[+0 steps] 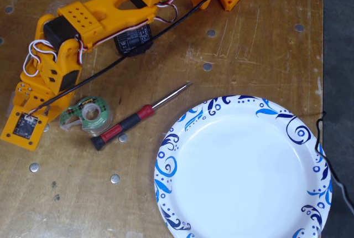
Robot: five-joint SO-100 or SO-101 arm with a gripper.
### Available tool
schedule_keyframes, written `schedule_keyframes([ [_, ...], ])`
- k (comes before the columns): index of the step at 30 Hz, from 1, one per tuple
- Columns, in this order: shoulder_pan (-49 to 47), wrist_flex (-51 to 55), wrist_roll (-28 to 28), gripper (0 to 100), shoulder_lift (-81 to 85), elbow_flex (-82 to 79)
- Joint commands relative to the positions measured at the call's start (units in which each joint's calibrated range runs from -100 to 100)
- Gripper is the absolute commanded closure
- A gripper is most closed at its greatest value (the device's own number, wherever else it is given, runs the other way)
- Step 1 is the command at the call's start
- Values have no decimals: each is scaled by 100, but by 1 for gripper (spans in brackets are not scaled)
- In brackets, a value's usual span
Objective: Move the bottles to the plate
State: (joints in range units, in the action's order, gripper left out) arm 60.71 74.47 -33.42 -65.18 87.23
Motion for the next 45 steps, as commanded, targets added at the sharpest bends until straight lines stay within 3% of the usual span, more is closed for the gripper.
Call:
schedule_keyframes([
  [1, 58, -93, 186, 79, 85, 169],
  [10, 134, -84, 520, 79, 77, 106],
  [27, 220, 3, 473, 79, -337, 160],
  [35, 263, 125, 270, 98, -286, 818],
  [45, 619, 116, 191, 99, 380, 1160],
])
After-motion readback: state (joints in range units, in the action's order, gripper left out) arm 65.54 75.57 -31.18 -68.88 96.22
